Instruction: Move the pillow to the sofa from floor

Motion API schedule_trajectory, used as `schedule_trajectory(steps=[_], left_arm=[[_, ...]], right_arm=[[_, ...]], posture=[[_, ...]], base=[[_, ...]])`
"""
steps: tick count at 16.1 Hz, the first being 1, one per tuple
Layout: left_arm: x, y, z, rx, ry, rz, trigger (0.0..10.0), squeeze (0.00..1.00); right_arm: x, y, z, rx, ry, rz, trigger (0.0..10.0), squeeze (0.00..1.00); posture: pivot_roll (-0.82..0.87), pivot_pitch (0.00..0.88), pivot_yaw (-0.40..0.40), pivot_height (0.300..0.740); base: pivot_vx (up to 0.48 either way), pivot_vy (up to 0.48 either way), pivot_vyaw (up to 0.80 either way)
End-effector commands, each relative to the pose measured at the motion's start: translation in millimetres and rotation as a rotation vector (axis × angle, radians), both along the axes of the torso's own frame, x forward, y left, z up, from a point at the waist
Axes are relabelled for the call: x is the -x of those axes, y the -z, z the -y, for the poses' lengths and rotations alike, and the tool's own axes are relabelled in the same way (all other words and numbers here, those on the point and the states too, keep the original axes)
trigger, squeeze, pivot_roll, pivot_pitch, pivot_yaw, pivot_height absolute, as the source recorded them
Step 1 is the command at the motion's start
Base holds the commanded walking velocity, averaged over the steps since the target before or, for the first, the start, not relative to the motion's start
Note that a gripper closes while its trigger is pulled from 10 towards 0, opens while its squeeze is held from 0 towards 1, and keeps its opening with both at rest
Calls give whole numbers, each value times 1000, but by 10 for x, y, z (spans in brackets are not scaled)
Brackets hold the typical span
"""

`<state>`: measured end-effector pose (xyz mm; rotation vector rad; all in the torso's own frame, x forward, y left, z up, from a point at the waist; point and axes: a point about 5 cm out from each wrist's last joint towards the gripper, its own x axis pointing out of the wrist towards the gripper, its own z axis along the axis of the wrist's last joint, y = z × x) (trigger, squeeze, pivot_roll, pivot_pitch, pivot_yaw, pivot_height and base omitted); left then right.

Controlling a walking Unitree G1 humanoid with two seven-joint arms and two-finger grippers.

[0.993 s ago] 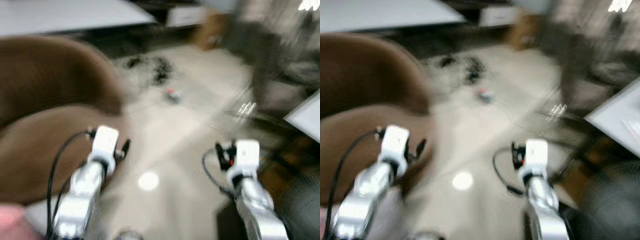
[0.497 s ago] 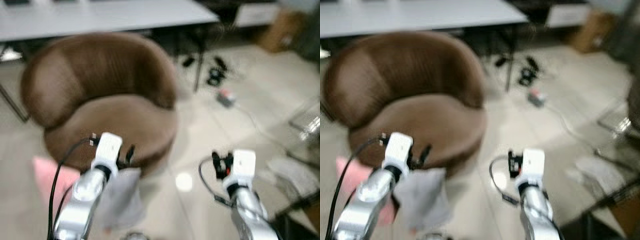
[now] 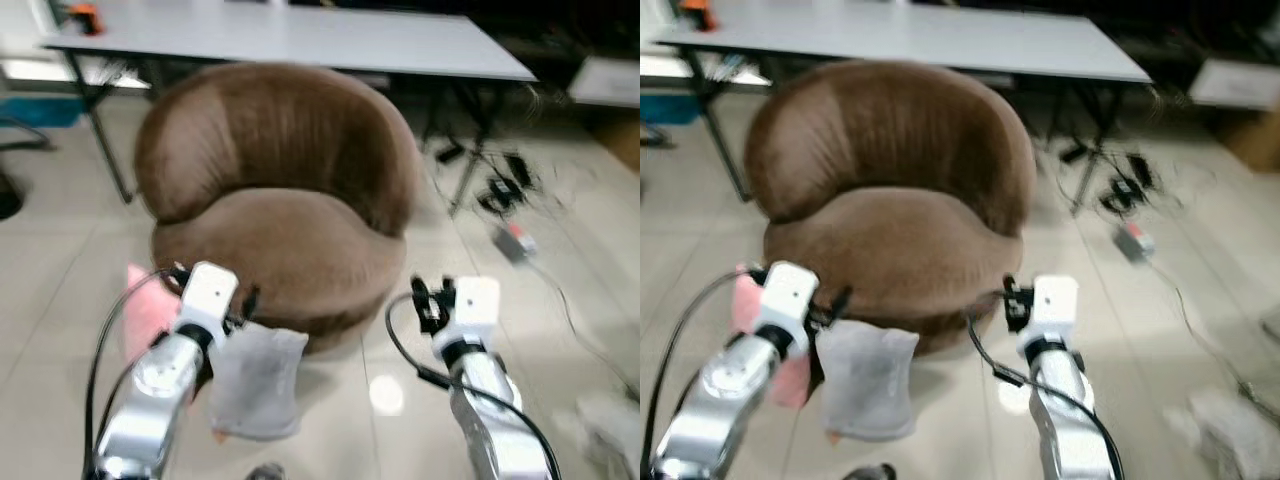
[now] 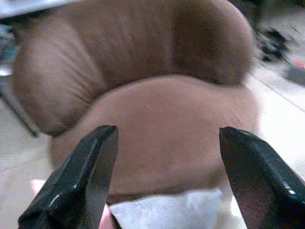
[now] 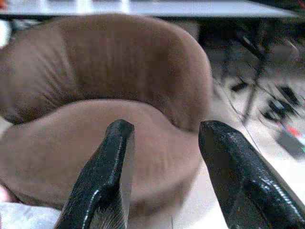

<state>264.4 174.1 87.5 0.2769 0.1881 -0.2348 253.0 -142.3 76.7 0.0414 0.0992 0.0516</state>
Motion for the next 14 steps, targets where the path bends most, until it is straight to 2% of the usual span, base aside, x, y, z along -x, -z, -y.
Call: schedule_trajectory(steps=[1,3,7,8,9,11,14], left_arm=[[10,58,35,11,-1,-21,10000,0],[-68,-28,7,-8,-24,24,10000,0],[-54,-49,2,-24,-28,41,10000,0],[-41,-59,6,-20,-23,52,10000,0],[-24,-95,3,31,-46,78,10000,0],[-33,-109,-28,70,-91,74,10000,0],[-19,-121,-31,72,-75,79,10000,0]], right_arm=[[17,69,66,9,20,-29,10000,0],[-70,8,-16,11,-24,1,10000,0],[-100,-1,-64,36,-54,9,10000,0],[-100,-3,-63,46,-55,11,10000,0],[-83,9,-23,84,-26,-6,10000,0],[-40,30,24,105,-7,-36,10000,0],[7,45,63,101,15,-45,10000,0]], posture=[[147,12,-81,740],[156,22,-88,740],[151,31,-88,740],[150,34,-88,740],[147,41,-96,740],[145,51,-105,740],[141,55,-107,740]], base=[[0,-450,800],[0,-427,800],[0,-408,800],[0,0,800],[0,0,550],[0,0,0],[309,0,0]])
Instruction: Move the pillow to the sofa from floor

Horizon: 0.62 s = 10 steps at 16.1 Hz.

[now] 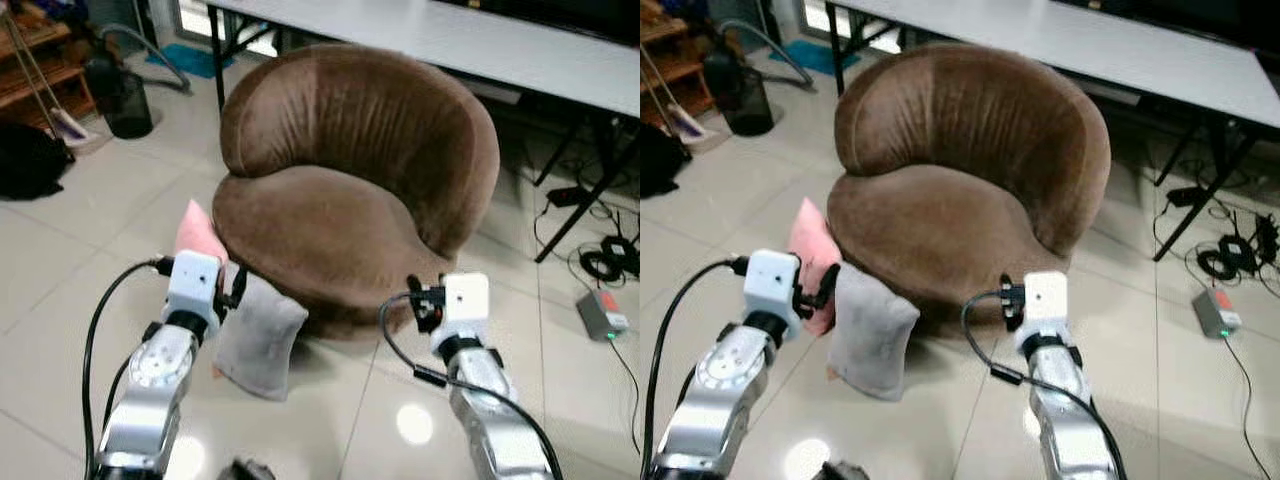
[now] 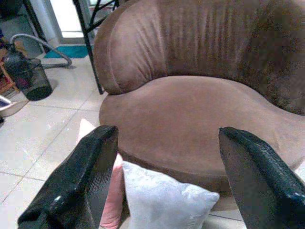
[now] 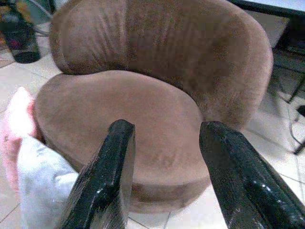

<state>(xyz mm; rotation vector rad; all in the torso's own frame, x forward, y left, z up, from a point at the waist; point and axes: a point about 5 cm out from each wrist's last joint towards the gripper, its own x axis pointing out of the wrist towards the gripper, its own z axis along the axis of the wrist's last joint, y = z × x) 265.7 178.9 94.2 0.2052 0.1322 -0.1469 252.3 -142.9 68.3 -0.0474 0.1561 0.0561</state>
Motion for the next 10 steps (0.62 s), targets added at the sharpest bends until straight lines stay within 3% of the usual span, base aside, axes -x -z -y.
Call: schedule_trajectory(steps=[1,4,10], left_arm=[[-5,-58,21,2,19,23,10000,0],[-35,-68,43,-32,33,29,10000,0],[-41,-67,59,-45,48,25,10000,0]], right_arm=[[3,-29,61,10,30,7,10000,0],[-27,-31,55,43,48,8,10000,0],[-28,-43,44,54,47,7,10000,0]], posture=[[141,55,-107,740],[142,56,-98,740],[139,58,-96,740]], base=[[412,0,0],[420,0,0],[419,0,800]])
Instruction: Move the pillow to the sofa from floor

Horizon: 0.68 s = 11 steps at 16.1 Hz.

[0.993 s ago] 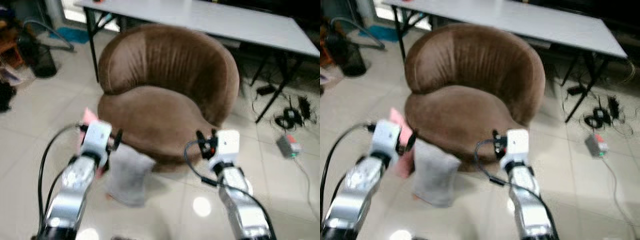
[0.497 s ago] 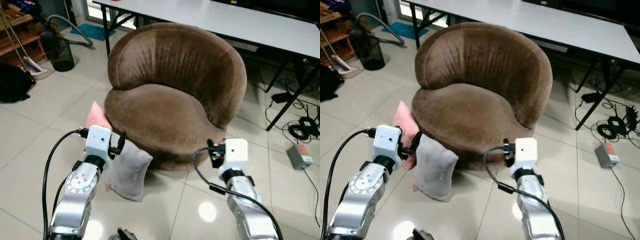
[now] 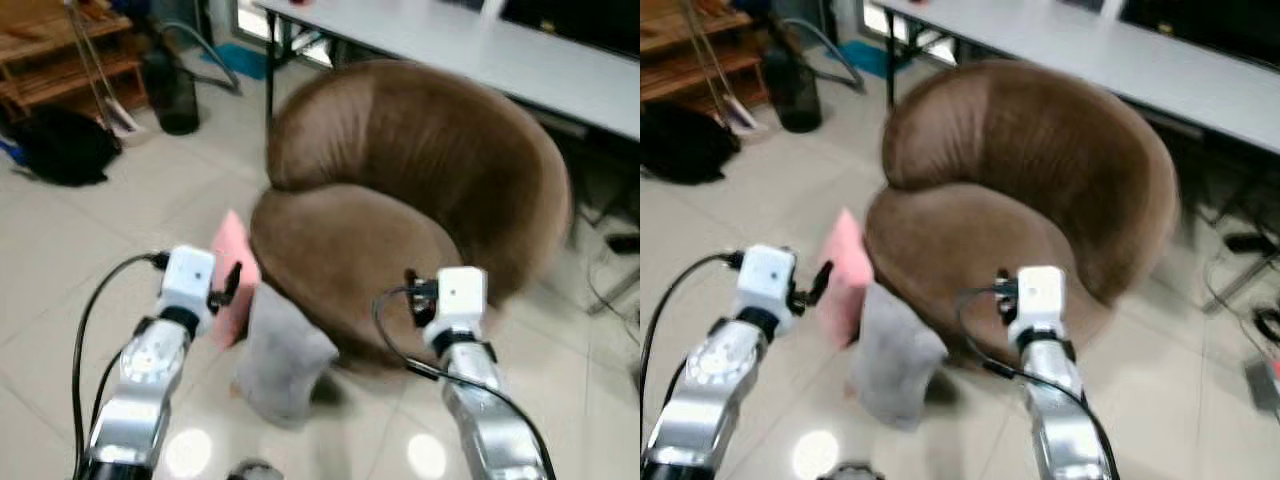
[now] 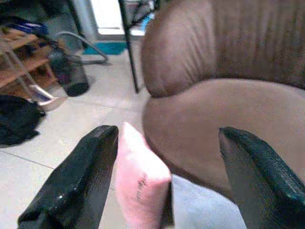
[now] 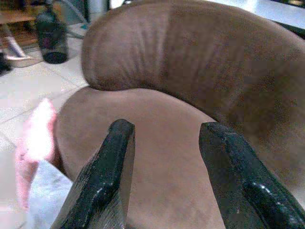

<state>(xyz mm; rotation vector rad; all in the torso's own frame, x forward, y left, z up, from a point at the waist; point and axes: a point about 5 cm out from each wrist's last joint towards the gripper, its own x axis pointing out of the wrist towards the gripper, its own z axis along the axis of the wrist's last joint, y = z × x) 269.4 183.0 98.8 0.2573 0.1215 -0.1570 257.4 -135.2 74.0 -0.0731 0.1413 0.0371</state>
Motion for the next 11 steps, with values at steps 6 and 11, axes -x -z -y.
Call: schedule_trajectory(steps=[6,11], left_arm=[[30,-21,102,-8,33,14,10000,0],[115,72,122,20,65,27,10000,0]], right_arm=[[26,15,63,30,-29,-7,10000,0],[106,135,165,5,-22,-67,10000,0]], posture=[[145,55,-100,740],[142,53,-103,736]], base=[[374,0,800],[61,0,160]])
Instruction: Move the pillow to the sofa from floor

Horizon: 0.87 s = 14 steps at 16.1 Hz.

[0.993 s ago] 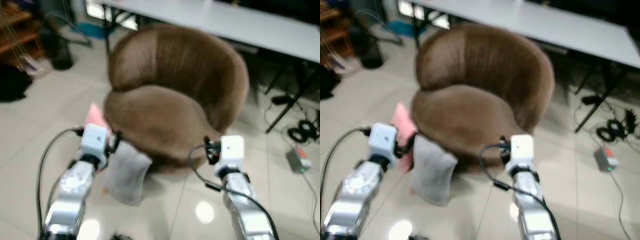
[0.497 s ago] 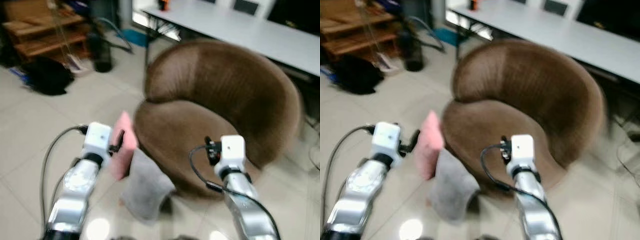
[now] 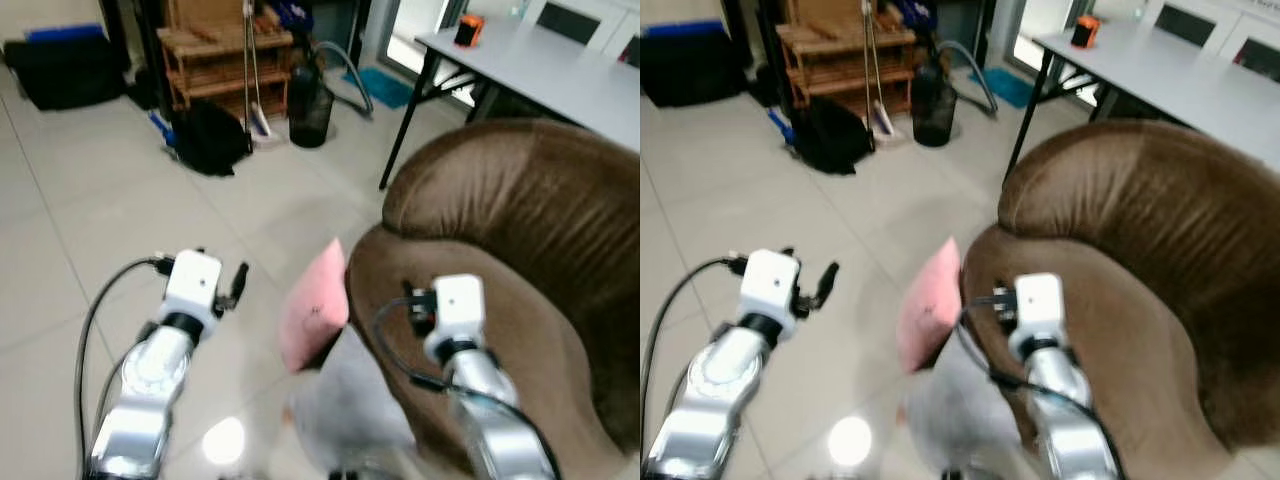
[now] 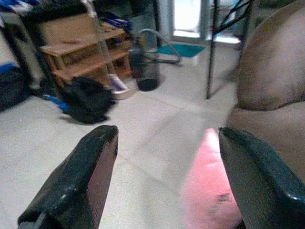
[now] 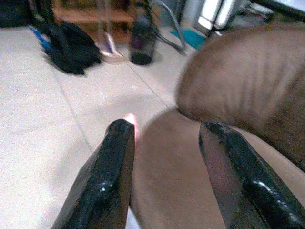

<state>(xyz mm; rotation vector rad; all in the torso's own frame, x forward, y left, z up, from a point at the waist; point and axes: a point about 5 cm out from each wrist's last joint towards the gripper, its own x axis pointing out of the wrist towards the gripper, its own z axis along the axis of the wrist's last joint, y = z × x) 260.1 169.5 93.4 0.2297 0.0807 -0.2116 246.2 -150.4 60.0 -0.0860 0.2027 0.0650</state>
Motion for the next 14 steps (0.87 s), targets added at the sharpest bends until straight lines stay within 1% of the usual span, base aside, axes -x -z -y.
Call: schedule_trajectory(steps=[1,3,4,5,9,11,12,14], left_arm=[[31,38,-17,13,10,-14,10000,0],[28,53,4,5,50,-35,10000,0],[26,71,13,27,56,-64,10000,0],[25,73,11,33,52,-63,10000,0],[31,91,-12,18,23,-50,10000,0],[28,110,-37,-28,12,-13,10000,0],[17,138,-50,-37,4,-10,10000,0],[-12,190,-58,-16,2,-20,10000,0]], right_arm=[[10,-8,52,-17,21,4,10000,0],[15,-30,106,-31,49,21,10000,0],[8,-59,131,-39,65,37,10000,0],[4,-67,131,-39,66,38,10000,0],[14,-48,66,-40,43,23,10000,0],[21,-42,46,-36,35,17,10000,0],[25,-36,40,-34,30,13,10000,0],[37,-20,42,-29,28,6,10000,0]], posture=[[140,53,-104,726],[138,54,-105,711],[137,55,-105,696],[136,56,-105,691],[134,64,-109,656],[133,64,-112,636],[132,62,-112,626],[132,61,-112,606]], base=[[0,0,0],[0,0,0],[0,0,0],[0,0,0],[0,0,0],[0,0,0],[0,0,0],[0,0,0]])
